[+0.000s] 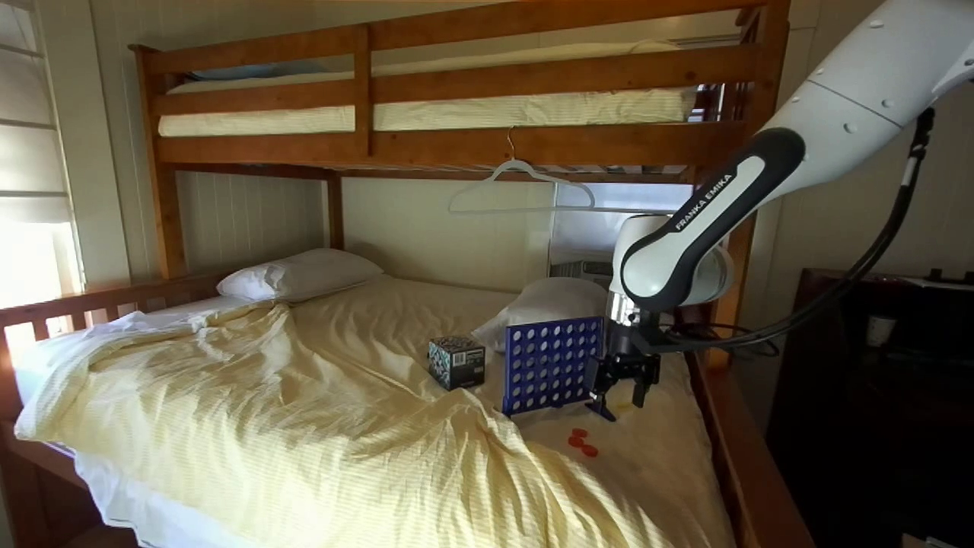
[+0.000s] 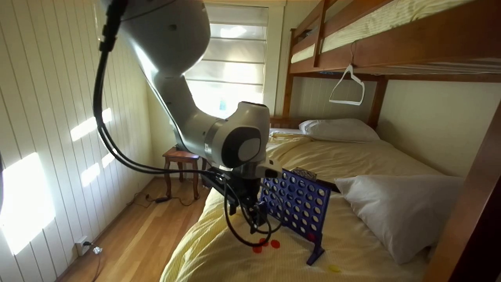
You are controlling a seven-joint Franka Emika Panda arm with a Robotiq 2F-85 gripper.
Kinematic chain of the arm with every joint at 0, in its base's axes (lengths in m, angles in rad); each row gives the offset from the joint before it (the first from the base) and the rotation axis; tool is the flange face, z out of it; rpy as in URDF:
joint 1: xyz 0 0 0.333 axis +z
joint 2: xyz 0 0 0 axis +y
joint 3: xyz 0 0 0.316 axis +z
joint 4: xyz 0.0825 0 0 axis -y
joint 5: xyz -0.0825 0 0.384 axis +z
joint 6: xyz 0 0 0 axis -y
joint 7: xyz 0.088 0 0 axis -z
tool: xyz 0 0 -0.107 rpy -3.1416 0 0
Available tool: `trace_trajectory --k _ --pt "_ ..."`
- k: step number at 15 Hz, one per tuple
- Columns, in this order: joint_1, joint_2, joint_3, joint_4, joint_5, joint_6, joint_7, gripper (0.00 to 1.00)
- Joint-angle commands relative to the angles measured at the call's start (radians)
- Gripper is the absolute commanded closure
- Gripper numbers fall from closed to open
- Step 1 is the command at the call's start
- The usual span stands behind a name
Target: Put the orange circle inside the blue object
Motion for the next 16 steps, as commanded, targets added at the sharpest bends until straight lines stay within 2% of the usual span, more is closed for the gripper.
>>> trace_trajectory --k 1,9,16 --pt "0.012 0.115 -0.021 0.108 -0.041 -0.032 0.041 0.00" --pt "0.095 0.300 -0.075 0.306 -0.124 -0.140 0.278 0.00" --pt "0.154 0.413 -0.118 0.423 -0.146 -0.261 0.393 0.00"
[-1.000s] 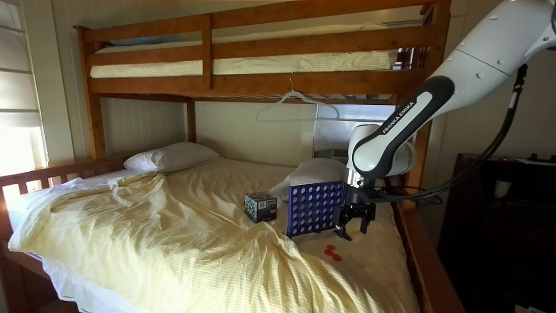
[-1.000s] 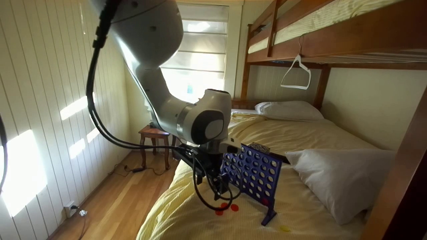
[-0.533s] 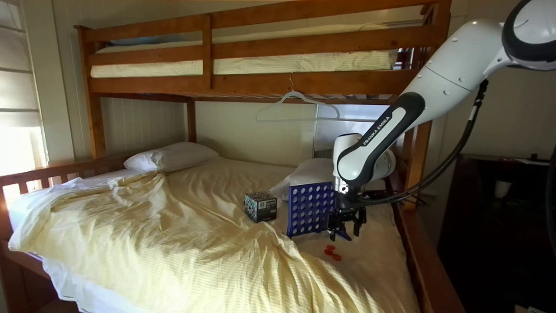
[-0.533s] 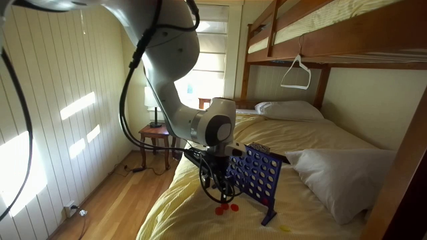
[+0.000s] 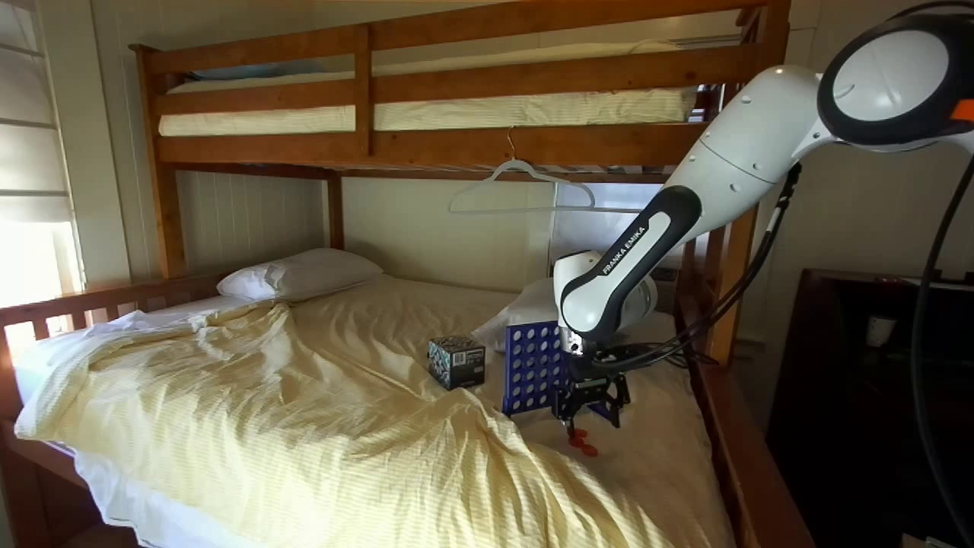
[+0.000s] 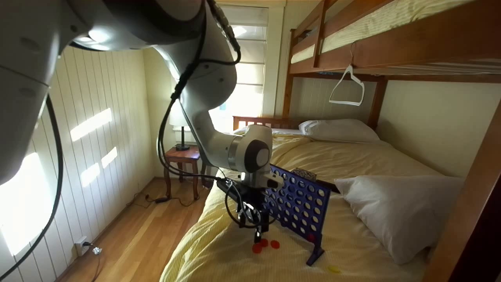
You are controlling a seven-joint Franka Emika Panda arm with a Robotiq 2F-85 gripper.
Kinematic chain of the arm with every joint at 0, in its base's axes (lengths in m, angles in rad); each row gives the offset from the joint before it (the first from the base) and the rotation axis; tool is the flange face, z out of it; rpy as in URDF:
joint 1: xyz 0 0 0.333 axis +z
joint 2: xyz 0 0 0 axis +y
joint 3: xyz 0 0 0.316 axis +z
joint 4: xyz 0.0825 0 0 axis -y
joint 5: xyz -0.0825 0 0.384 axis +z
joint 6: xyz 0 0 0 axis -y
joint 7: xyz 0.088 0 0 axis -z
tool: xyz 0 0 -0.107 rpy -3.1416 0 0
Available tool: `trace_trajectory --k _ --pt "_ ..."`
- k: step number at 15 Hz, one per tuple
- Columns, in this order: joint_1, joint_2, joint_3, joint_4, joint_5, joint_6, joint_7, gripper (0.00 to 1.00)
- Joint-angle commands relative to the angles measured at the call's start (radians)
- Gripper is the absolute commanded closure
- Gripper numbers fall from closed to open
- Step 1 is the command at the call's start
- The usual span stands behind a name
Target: Put the orange circle inside the blue object
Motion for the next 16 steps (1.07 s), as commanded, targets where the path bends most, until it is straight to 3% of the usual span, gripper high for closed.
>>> trace_trajectory --k 1,4,5,8,12,16 --pt "0.035 0.074 -0.037 0.086 -0.048 -0.074 0.072 0.00" --pt "0.042 0.111 -0.051 0.121 -0.069 -0.115 0.087 0.05" --pt "0.042 0.124 -0.053 0.132 -0.073 -0.125 0.087 0.13" --pt "0.042 0.155 -0.058 0.163 -0.079 -0.147 0.088 0.19" --pt "0.044 0.189 -0.062 0.197 -0.083 -0.168 0.090 0.34" --pt "0.048 0.206 -0.067 0.217 -0.087 -0.165 0.093 0.26"
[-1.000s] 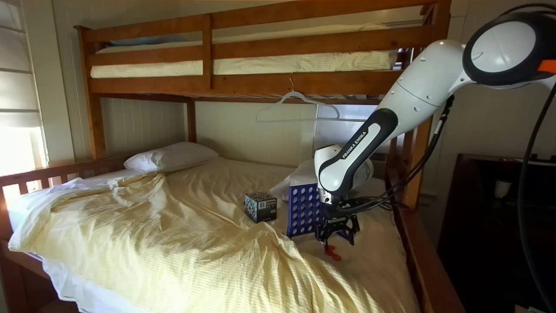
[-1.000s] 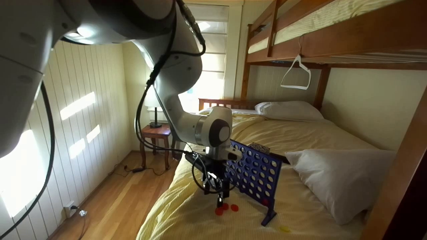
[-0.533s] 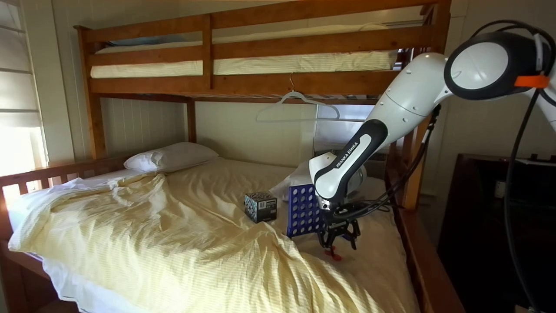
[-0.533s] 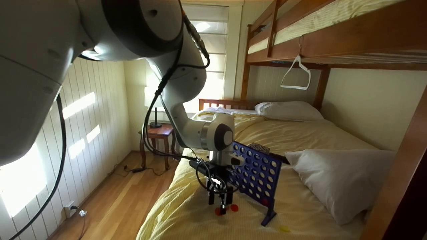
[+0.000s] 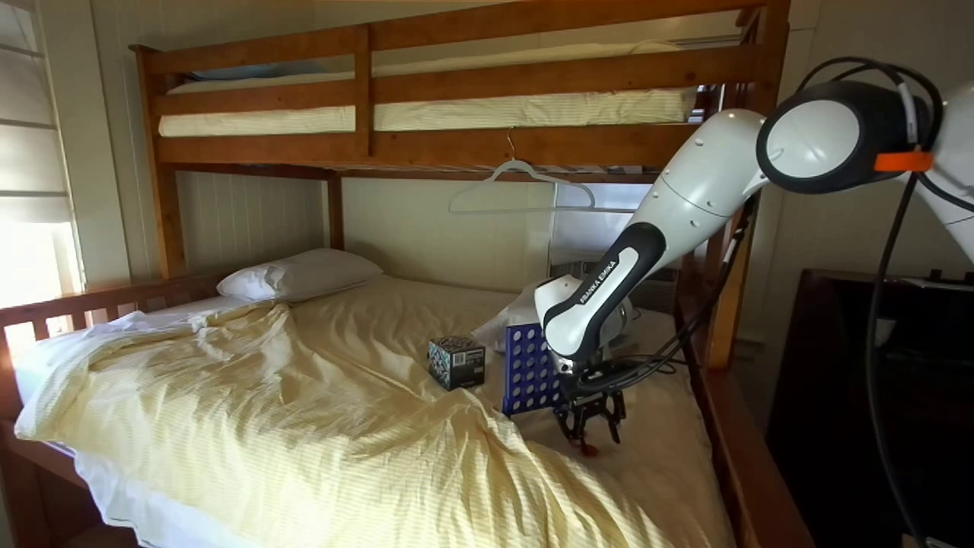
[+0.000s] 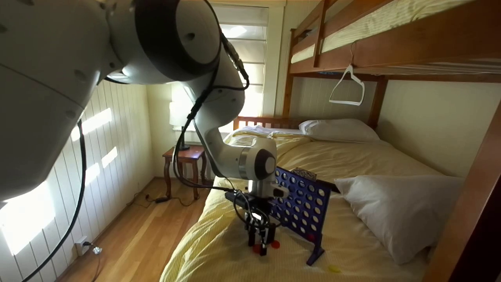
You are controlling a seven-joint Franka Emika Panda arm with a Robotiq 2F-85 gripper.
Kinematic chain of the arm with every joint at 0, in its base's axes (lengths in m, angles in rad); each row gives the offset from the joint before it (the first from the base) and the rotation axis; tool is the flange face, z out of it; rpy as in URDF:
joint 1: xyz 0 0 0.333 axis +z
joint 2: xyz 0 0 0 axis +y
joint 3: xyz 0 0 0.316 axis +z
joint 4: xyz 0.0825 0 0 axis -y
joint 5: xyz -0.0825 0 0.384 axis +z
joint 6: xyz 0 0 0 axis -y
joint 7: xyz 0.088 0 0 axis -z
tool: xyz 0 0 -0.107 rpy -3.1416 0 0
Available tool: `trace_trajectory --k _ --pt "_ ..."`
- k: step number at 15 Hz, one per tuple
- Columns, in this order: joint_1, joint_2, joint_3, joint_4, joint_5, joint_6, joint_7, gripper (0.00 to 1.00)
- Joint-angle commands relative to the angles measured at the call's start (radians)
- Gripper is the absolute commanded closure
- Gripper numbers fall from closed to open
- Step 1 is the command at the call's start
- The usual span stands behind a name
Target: Put the orange circle inside the blue object
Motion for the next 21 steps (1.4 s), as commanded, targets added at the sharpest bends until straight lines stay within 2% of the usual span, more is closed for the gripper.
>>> trace_trajectory --k 1,3,4,5,7,10,12,13,18,19,20,21 --pt "0.020 0.027 -0.016 0.043 -0.026 -0.023 0.029 0.22" --pt "0.021 0.028 -0.014 0.046 -0.025 -0.021 0.026 0.13" --pt "0.024 0.026 -0.014 0.046 -0.026 -0.021 0.027 0.14" --pt "0.025 0.028 -0.013 0.049 -0.025 -0.022 0.027 0.07" --pt "0.030 0.033 -0.014 0.056 -0.028 -0.027 0.029 0.11" --pt "0.035 0.044 -0.013 0.068 -0.031 -0.033 0.028 0.30" --pt "0.036 0.049 -0.013 0.073 -0.029 -0.033 0.028 0.35" --pt "0.037 0.051 -0.012 0.073 -0.029 -0.029 0.027 0.30" --pt "0.040 0.064 -0.014 0.088 -0.034 -0.018 0.022 0.30" --pt "0.041 0.065 -0.014 0.090 -0.036 -0.017 0.022 0.36" --pt "0.041 0.066 -0.014 0.092 -0.037 -0.018 0.021 0.51" --pt "0.043 0.067 -0.015 0.094 -0.040 -0.021 0.022 0.56"
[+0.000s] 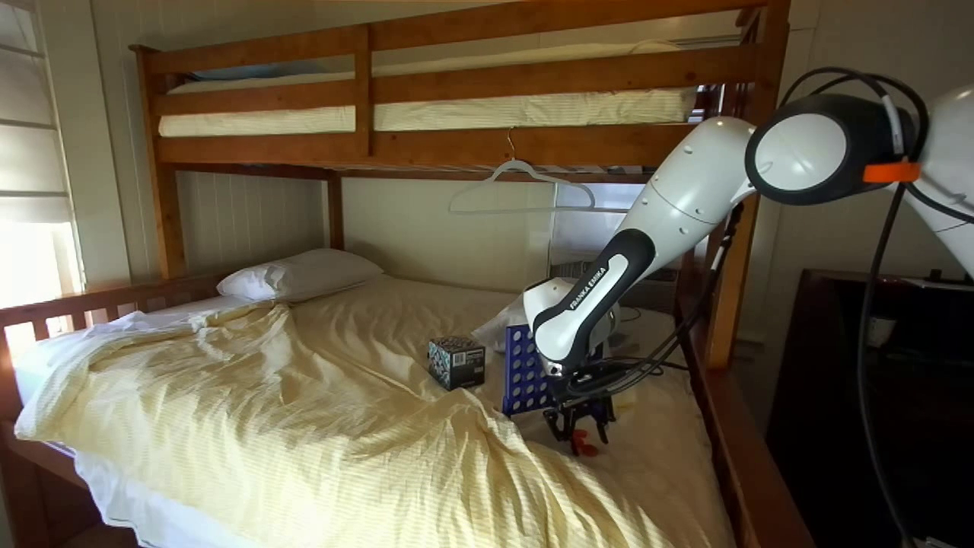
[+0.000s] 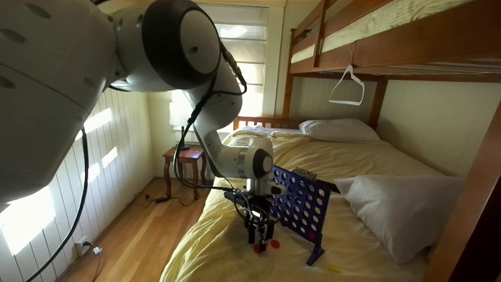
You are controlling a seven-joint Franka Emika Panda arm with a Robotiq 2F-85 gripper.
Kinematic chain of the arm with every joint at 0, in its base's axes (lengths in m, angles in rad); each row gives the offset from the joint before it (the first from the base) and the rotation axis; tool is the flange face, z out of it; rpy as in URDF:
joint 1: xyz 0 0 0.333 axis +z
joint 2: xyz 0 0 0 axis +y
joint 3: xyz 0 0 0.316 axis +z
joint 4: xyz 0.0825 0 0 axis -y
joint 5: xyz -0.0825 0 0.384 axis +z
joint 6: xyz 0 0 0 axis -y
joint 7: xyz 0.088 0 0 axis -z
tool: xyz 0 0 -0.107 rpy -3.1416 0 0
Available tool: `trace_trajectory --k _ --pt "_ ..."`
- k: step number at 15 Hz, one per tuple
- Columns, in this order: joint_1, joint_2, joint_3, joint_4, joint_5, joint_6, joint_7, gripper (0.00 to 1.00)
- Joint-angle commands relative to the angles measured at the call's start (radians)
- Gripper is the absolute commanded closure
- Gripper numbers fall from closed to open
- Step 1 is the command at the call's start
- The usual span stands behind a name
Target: Put the orange circle inside the blue object
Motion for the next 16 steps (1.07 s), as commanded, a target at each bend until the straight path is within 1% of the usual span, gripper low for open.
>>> trace_trajectory --k 1,3,5,8,9,10,11,12,13,16 --pt "0.019 0.026 -0.014 0.039 -0.033 -0.023 0.019 0.64" --pt "0.023 0.034 -0.015 0.049 -0.043 -0.033 0.018 0.67" --pt "0.026 0.043 -0.018 0.056 -0.053 -0.039 0.018 0.75" --pt "0.031 0.053 -0.021 0.067 -0.066 -0.060 0.017 0.69" --pt "0.031 0.055 -0.022 0.070 -0.069 -0.068 0.016 0.72" --pt "0.031 0.057 -0.022 0.075 -0.072 -0.076 0.014 0.85" --pt "0.031 0.060 -0.023 0.078 -0.075 -0.082 0.014 0.93" --pt "0.031 0.062 -0.023 0.082 -0.078 -0.087 0.012 0.97" --pt "0.030 0.063 -0.023 0.085 -0.080 -0.092 0.011 1.00" --pt "0.028 0.065 -0.022 0.091 -0.084 -0.105 0.008 0.99"
